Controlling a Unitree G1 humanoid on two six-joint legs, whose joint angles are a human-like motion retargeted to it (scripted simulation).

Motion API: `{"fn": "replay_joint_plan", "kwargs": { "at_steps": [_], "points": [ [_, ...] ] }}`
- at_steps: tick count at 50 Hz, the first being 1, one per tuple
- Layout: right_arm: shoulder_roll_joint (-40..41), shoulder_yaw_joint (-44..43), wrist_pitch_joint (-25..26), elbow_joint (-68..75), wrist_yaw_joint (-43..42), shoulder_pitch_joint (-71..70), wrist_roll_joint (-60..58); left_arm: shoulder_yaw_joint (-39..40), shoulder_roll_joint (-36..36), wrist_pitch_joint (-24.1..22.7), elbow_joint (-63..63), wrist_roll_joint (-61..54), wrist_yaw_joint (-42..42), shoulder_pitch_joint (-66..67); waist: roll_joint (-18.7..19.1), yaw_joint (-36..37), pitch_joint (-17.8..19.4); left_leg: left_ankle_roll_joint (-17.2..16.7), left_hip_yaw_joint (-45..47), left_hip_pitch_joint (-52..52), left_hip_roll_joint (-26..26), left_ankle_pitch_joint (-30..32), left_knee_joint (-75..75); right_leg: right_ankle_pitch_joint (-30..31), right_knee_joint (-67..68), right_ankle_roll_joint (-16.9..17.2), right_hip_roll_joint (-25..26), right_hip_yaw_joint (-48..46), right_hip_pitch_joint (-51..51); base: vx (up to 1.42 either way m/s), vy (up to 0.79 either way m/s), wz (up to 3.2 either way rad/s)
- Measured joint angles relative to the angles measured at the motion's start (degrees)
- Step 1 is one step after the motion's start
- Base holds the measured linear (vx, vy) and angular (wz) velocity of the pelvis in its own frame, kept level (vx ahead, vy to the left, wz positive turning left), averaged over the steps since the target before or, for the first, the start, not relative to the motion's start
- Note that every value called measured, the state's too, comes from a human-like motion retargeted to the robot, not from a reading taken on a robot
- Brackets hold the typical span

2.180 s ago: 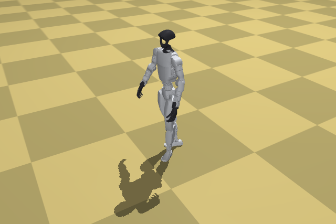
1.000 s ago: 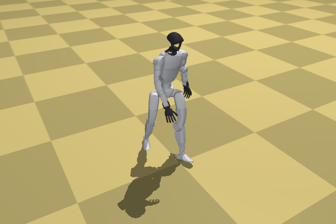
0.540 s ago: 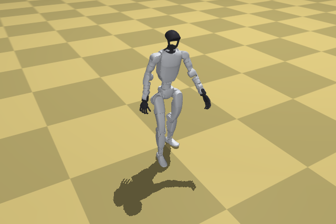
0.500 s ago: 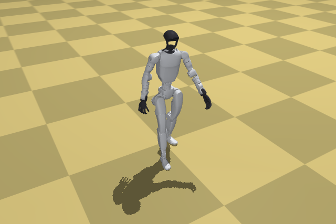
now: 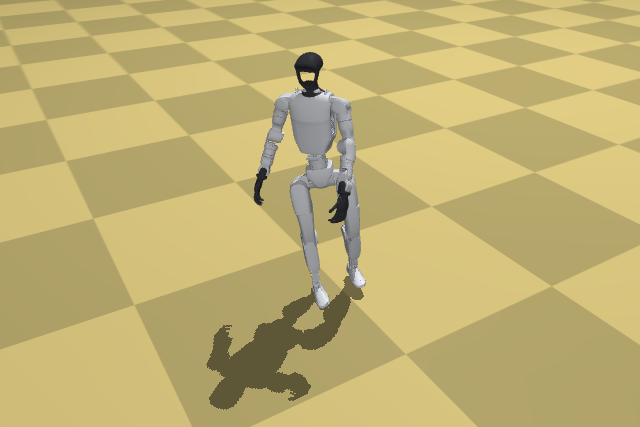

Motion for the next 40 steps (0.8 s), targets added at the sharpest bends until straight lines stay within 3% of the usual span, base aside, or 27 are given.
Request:
{"fn": "replay_joint_plan", "kwargs": {
  "at_steps": [3,7,19,28,40],
  "points": [
    [-0.85,-2.34,-1.39,0.24,-2.27,0.28,0.12,0.61,-0.12,-1.26,1.43,1.09,1.38,-0.56,1.63,0.11,0.37,-2.38,-4.52,3.02,2.75,3.67,-8.64,0.28,-1.67,0.00,3.57,6.08,3.32,0.30,-0.06,-2.25],
    [-2.45,-5.52,-1.70,-0.11,-3.64,1.69,1.85,0.92,0.01,-1.70,3.41,2.06,2.56,-0.64,2.21,-1.65,-0.42,-2.54,-6.55,6.04,3.35,3.79,-7.87,0.79,-3.04,0.00,4.74,13.30,6.43,0.24,0.01,-1.85],
    [-7.57,-14.22,0.64,2.04,-3.30,7.64,3.32,1.03,-1.06,-1.66,4.54,5.80,1.17,0.27,5.74,-9.37,-2.97,-1.03,10.16,12.09,1.69,3.38,-4.73,0.04,-3.98,0.00,3.31,29.03,8.98,0.10,0.14,-1.26],
    [-8.52,-14.26,2.55,8.49,3.00,7.60,-3.59,-1.76,-2.02,-2.64,4.05,10.42,-3.69,0.01,7.94,-12.26,-3.48,-2.05,17.37,16.37,0.94,4.93,-7.24,-0.09,-3.98,0.00,4.48,34.90,10.12,0.05,0.03,-0.84],
    [-7.45,-13.06,2.72,8.67,8.94,8.49,-4.89,-3.27,-3.14,-2.75,1.66,10.19,-6.96,-1.25,9.70,-13.52,-5.50,0.01,20.49,15.31,-1.15,5.25,-6.71,-1.73,-3.98,0.00,2.23,38.10,7.82,-0.05,0.09,-0.29]
  ]
}}
